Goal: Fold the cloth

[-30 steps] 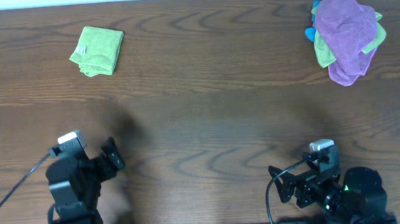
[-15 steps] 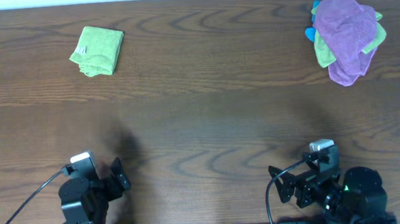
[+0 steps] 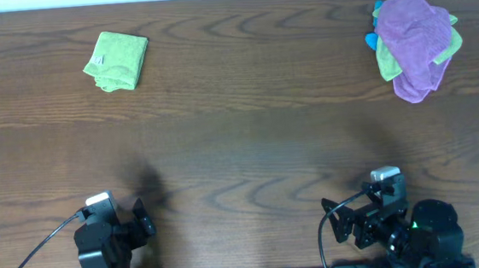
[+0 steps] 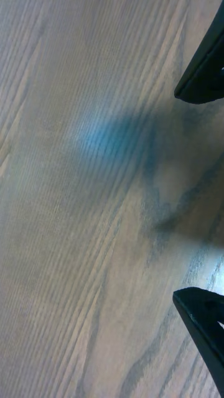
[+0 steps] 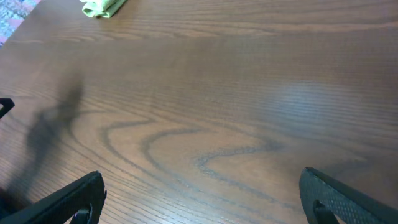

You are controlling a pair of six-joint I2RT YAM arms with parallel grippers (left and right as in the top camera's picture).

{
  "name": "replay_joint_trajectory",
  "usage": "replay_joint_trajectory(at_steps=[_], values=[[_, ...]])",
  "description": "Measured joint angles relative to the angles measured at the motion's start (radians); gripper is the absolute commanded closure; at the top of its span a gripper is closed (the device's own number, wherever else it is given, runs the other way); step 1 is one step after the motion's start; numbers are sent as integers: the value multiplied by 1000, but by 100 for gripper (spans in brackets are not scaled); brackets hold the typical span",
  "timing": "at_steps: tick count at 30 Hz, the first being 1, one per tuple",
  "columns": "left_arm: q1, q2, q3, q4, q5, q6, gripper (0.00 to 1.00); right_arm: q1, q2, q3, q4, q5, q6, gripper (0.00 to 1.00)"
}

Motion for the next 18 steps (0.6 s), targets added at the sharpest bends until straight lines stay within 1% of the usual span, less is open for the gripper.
replay_joint_trajectory(at_steps=[11,18], values=[[-63,-42,-35,5,-14,11,5,0,0,0,0,0,0,1],[-66,-50,-35,5,-14,72,5,0,0,0,0,0,0,1]])
